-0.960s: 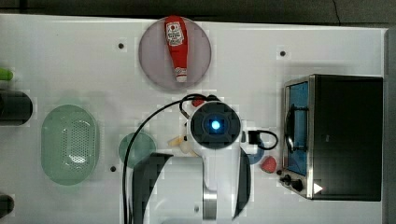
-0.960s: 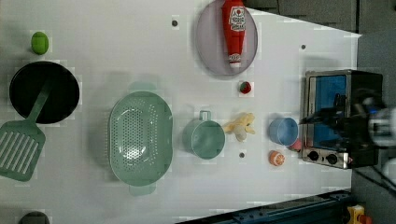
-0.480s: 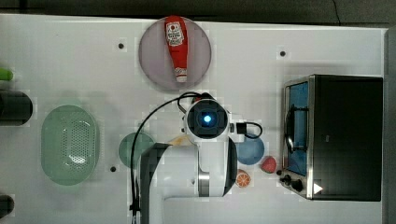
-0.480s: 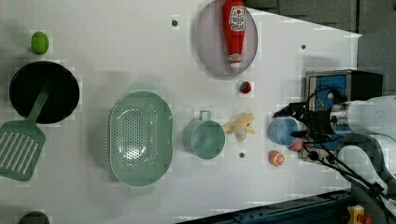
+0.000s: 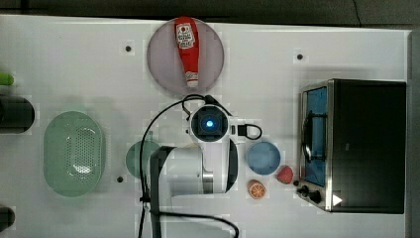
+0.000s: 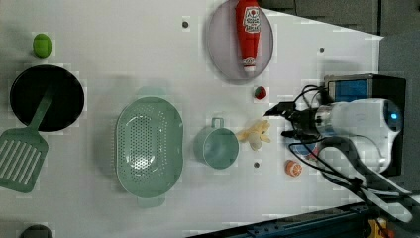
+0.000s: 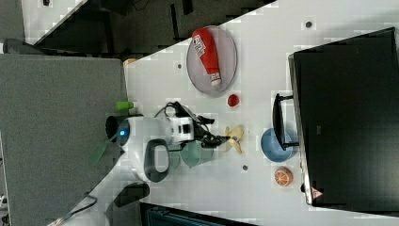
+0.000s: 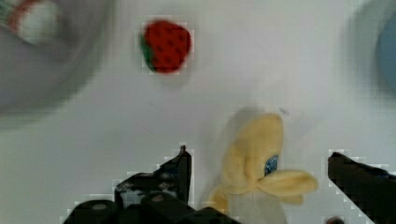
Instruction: Pick banana from table and place on oven.
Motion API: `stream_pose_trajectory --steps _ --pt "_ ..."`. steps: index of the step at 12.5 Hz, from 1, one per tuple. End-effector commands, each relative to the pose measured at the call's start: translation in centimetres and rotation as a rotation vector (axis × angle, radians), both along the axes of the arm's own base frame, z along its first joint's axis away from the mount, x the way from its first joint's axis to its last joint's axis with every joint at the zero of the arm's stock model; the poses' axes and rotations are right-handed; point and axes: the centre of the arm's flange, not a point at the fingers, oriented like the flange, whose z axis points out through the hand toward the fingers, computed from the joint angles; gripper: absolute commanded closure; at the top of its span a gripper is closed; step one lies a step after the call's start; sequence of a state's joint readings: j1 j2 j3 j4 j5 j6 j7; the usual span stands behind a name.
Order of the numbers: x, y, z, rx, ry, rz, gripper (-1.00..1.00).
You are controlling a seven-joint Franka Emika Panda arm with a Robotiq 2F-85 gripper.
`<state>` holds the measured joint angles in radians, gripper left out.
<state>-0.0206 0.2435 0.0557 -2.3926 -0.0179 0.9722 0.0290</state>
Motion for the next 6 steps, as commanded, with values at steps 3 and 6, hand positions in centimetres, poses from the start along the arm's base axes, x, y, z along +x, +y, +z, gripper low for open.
stream_pose_trajectory --steps 3,6 --pt "-1.4 1.7 -3.4 -0.009 0.028 -0.099 -1.0" --pt "-1.7 1.9 -5.0 -0.005 0.032 -0.096 -0.69"
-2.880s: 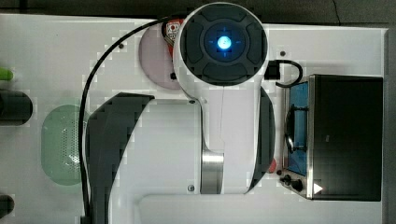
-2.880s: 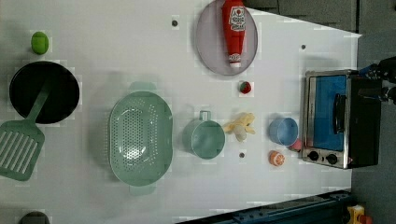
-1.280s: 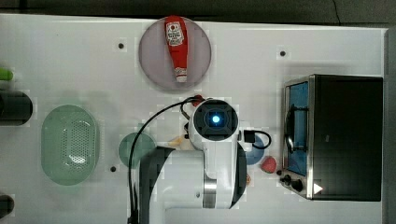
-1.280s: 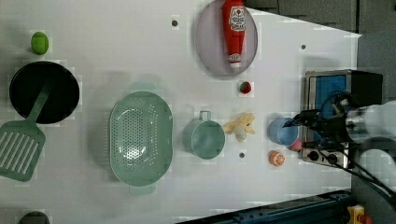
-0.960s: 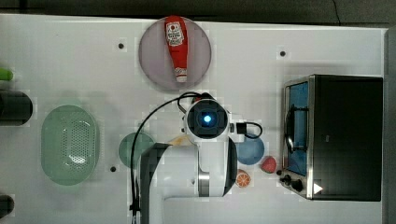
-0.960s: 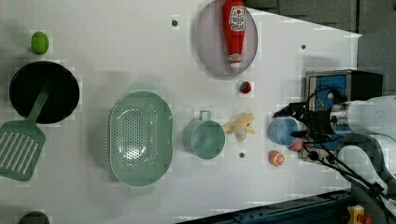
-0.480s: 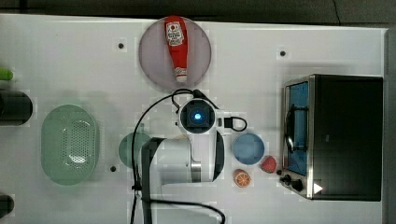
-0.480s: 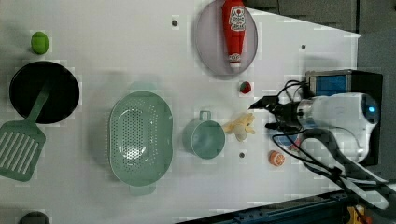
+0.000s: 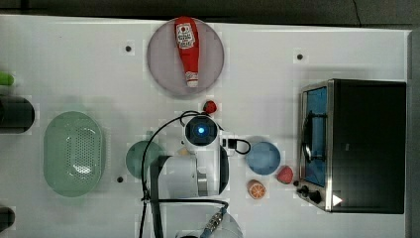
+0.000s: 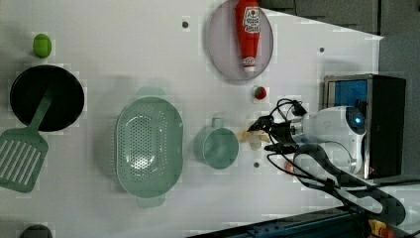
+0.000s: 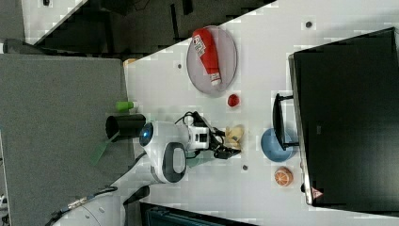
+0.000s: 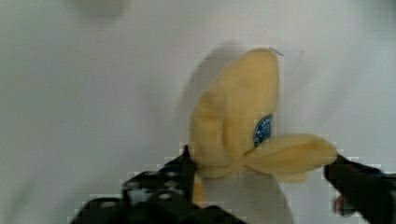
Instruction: Pick banana from table and place on oven.
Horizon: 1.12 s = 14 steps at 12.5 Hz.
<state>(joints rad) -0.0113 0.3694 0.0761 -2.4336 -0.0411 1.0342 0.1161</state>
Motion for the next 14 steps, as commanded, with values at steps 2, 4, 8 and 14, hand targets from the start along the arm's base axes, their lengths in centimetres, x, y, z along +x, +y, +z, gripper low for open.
stream_pose_trajectory --steps 2,4,8,14 --pt "1.3 0.6 1.5 0.007 -0.091 -0.056 -0.18" --pt "1.6 0.8 1.7 0.01 -0.11 -0.054 0.27" --pt "2.0 0.8 3.1 0.011 -0.138 -0.054 0.5" --pt "4.8 0.6 16.7 0.003 -0.319 -0.055 0.5"
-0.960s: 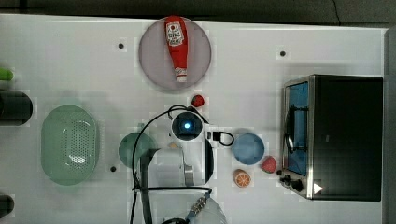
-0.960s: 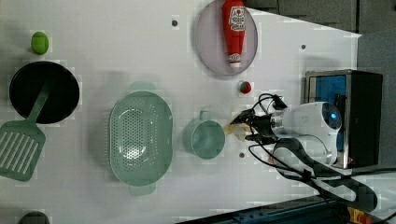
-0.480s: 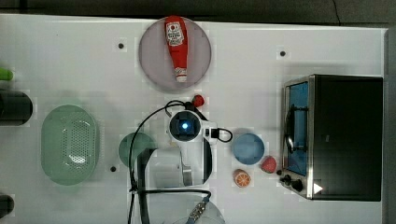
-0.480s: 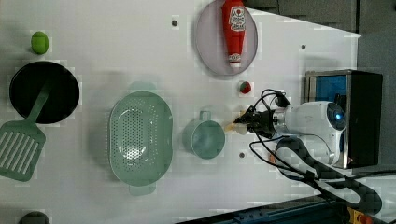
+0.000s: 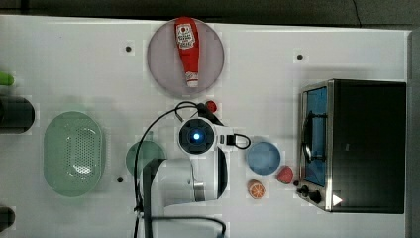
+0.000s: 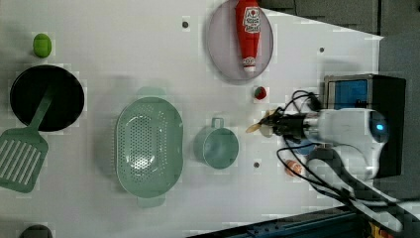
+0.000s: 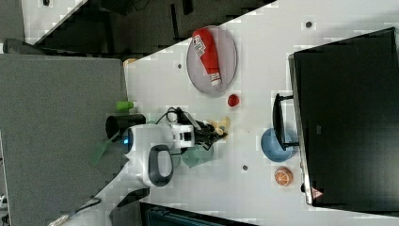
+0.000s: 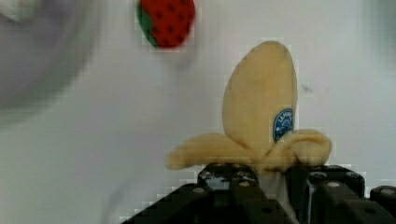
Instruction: Pick banana from table and place on oven.
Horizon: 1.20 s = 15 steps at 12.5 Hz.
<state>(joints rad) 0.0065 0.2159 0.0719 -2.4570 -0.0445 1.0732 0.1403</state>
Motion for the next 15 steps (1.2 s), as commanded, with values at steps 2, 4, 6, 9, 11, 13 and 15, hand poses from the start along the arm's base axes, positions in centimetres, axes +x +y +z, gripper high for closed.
stream_pose_trajectory --steps 2,4,6,9,11,13,15 --pt "3.0 -0.5 15.7 -0.002 -0.154 -0.057 0.5" --pt "2.6 -1.2 21.2 -0.014 -0.121 -0.072 0.5" --pt "2.1 -2.1 26.4 -0.022 -0.075 -0.091 0.5" --pt "1.2 -4.2 33.3 -0.024 -0.006 -0.131 0.5" --pt "1.5 -6.8 36.3 -0.014 -0.01 -0.148 0.5" --pt "2.1 -10.5 37.5 -0.003 -0.034 -0.098 0.5" --pt "2.6 -15.2 36.9 0.006 -0.027 -0.047 0.5"
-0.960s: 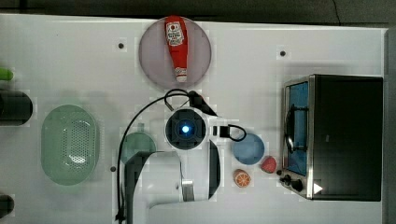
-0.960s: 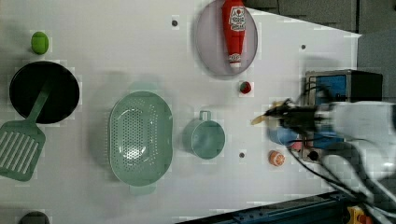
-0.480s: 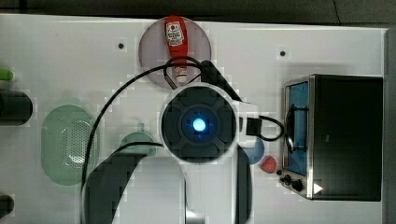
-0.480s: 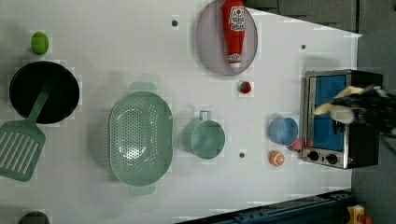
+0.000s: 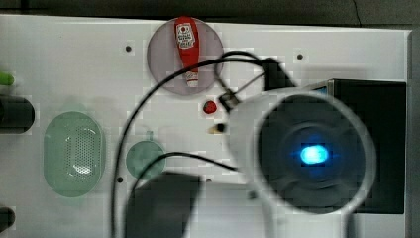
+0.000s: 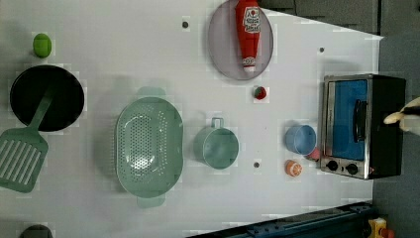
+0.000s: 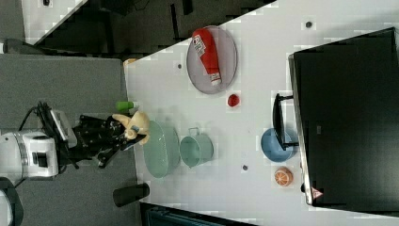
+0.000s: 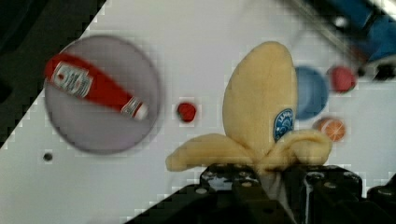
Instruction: Pick banana from table and place on oven.
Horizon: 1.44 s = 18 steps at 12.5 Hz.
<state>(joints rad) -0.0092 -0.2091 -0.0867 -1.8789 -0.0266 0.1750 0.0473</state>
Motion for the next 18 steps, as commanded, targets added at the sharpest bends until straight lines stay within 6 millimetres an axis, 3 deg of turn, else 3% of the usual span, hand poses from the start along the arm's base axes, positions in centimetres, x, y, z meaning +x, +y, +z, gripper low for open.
stream_pose_trajectory --steps 1,7,10,13,15,18 --pt "0.7 -8.3 -3.1 0.014 0.084 0.096 0.5" --pt "-0.5 -24.5 -8.5 -0.042 0.089 0.216 0.5" --pt "-2.0 -30.7 -11.8 -0.099 0.114 0.236 0.5" --pt "-2.8 -33.5 -14.6 -0.112 0.148 0.26 0.43" --pt "-2.7 -34.4 -15.4 -0.12 0.13 0.261 0.02" --pt "-2.6 -33.9 -16.2 -0.101 0.133 0.264 -0.66"
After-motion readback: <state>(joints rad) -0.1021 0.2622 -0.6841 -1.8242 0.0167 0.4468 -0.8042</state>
